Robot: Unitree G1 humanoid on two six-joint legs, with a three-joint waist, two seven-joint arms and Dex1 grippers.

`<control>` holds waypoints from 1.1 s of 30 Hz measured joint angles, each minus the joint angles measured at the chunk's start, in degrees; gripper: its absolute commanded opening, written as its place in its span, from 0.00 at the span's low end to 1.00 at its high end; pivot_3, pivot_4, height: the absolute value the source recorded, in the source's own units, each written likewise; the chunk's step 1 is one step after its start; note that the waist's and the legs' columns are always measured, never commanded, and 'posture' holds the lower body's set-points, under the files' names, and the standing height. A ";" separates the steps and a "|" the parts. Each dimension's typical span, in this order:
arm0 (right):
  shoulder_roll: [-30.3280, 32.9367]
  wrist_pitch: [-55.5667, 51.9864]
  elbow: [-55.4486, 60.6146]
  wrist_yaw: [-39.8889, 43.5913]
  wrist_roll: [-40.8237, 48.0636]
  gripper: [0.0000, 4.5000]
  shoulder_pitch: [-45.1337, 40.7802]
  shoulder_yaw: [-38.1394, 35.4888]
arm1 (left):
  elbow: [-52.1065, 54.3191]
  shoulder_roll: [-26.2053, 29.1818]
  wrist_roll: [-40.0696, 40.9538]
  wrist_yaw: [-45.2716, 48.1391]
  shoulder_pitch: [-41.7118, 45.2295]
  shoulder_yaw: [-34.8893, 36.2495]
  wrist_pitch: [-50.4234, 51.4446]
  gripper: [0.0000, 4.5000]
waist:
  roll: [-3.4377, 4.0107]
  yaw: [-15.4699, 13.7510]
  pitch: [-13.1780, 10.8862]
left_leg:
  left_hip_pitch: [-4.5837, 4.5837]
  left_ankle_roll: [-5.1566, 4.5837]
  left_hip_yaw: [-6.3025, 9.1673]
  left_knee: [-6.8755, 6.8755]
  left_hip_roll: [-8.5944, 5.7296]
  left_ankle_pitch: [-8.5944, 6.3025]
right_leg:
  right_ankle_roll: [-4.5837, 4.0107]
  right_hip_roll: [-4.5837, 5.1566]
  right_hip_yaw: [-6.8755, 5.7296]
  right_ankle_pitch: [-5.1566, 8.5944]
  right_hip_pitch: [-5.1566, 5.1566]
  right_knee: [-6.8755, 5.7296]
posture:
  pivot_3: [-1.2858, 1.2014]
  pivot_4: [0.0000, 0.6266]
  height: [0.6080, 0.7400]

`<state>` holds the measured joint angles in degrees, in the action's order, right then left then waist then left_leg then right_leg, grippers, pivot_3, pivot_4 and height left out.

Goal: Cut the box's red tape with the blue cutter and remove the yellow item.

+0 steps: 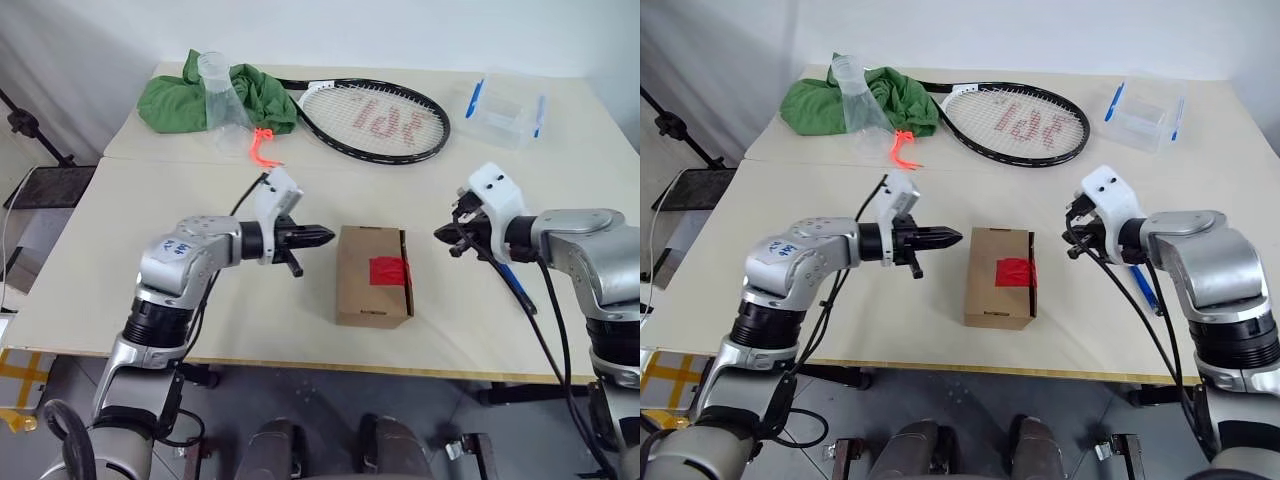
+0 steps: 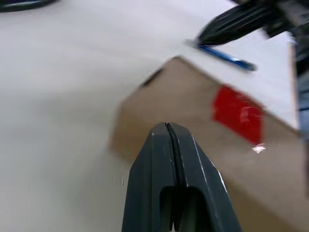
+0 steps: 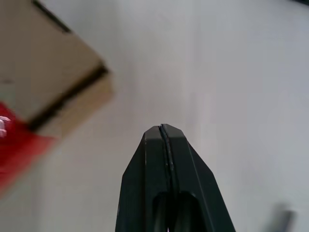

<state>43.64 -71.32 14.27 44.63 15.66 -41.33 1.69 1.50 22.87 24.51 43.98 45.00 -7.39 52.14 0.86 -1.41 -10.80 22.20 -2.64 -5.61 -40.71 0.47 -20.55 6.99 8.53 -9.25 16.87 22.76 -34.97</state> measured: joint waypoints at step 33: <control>3.02 6.43 0.89 -3.54 6.29 0.99 2.75 3.71 | -4.58 -1.45 -9.49 6.27 1.86 -10.67 -12.04 0.00 | -0.23 -0.27 0.15 | -0.08 -0.01 0.12 -0.25 0.02 0.00 | 0.01 0.00 -0.02 0.00 -0.21 -0.07 | 0.52 0.24 1.00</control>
<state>46.66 -64.88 15.16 41.09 21.95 -38.58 5.40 -3.08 21.42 15.02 50.25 46.85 -18.07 40.10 0.63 -1.68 -10.65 22.13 -2.65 -5.49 -40.97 0.48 -20.55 7.00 8.53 -9.27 16.87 22.55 -35.05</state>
